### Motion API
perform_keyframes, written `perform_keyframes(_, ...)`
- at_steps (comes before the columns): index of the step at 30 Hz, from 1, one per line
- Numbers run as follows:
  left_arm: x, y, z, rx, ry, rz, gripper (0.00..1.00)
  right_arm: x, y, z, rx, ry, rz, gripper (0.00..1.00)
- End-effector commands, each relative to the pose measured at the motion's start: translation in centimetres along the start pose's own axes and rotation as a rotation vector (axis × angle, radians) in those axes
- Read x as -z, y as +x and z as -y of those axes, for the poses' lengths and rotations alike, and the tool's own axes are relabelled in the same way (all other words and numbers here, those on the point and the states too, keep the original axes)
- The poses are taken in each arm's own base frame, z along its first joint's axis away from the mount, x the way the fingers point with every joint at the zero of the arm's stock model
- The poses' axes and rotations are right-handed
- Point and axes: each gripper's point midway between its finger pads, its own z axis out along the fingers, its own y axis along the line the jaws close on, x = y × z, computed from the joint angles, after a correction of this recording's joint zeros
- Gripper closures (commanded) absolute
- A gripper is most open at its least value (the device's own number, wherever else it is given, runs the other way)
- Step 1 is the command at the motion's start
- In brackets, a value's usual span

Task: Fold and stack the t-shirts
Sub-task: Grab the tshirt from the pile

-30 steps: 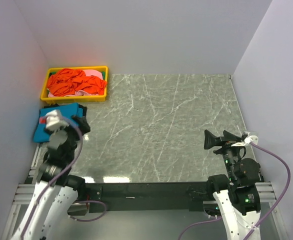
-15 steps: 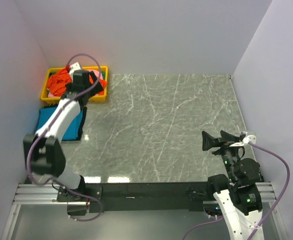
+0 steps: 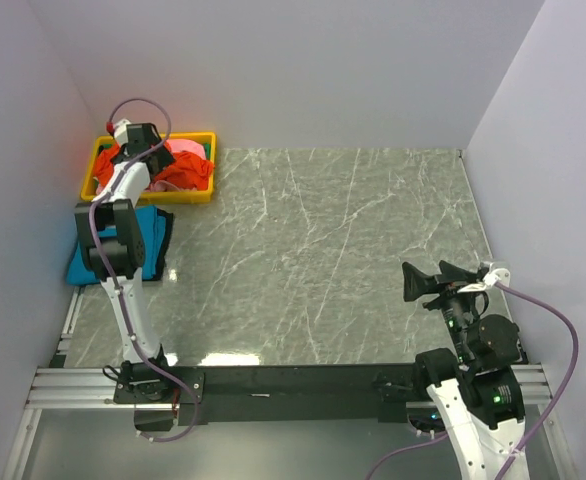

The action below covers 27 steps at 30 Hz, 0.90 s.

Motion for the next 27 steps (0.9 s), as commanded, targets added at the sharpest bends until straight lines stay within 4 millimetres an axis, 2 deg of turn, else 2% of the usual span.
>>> perform_keyframes(1,-1.8,-4.9,0.7,0.075,0.025,0.132,0.09,-0.4,0.4,-0.5,0.019,-0.029,-0.03,0.02)
perform_keyframes(6,-5.2,-4.4,-0.9,0.11,0.016,0.103,0.13,-0.7,0.7,-0.5,0.015,-0.028,-0.05,0.02)
perform_keyframes(7,-5.9,-4.1,-1.0,0.113,0.025,0.089,0.16,-0.7,0.8,-0.4,0.013,-0.023,-0.055,0.02)
perform_keyframes(9,-6.4,-4.7,-1.4,0.121,0.041,0.11,0.21,-0.8,0.8,-0.4,0.012,-0.022,-0.058,0.02)
perform_keyframes(10,-6.6,-4.4,-1.8,0.119,0.044,0.108,0.32,-0.8,0.8,-0.4,0.012,-0.022,-0.058,0.02)
perform_keyframes(11,-6.5,-5.0,-1.8,0.122,0.065,0.122,0.37,-0.8,0.8,-0.5,0.012,-0.022,-0.057,0.02)
perform_keyframes(12,-6.5,-5.4,-1.6,0.129,0.099,0.135,0.49,-0.8,0.8,-0.4,0.01,-0.02,-0.059,0.02)
perform_keyframes(15,-6.0,-6.6,-1.0,0.121,0.158,0.163,0.72,-0.9,0.9,-0.4,0.012,-0.02,-0.065,0.02)
perform_keyframes(16,-5.9,-7.0,-0.7,0.119,0.178,0.183,0.89,-0.9,0.9,-0.4,0.011,-0.019,-0.068,0.02)
perform_keyframes(17,-5.3,-7.7,-0.2,0.116,0.206,0.193,0.97,-0.9,1.0,-0.4,0.009,-0.018,-0.07,0.02)
perform_keyframes(18,-4.9,-8.1,0.2,0.115,0.222,0.204,0.99,-0.9,0.9,-0.4,0.009,-0.019,-0.068,0.02)
perform_keyframes(21,-2.6,-10.4,1.6,0.132,0.293,0.251,0.99,-0.9,0.9,-0.3,0.009,-0.015,-0.064,0.02)
perform_keyframes(22,-1.0,-11.7,2.2,0.143,0.324,0.284,0.99,-0.8,0.9,-0.4,0.009,-0.017,-0.065,0.02)
perform_keyframes(24,1.1,-13.2,3.1,0.173,0.375,0.309,1.0,-0.8,0.9,-0.5,0.009,-0.022,-0.063,0.02)
perform_keyframes(25,3.4,-14.9,3.9,0.189,0.408,0.339,1.0,-0.8,0.8,-0.5,0.01,-0.024,-0.06,0.02)
perform_keyframes(27,6.1,-16.4,4.9,0.218,0.443,0.359,0.99,-0.8,0.8,-0.6,0.015,-0.029,-0.062,0.02)
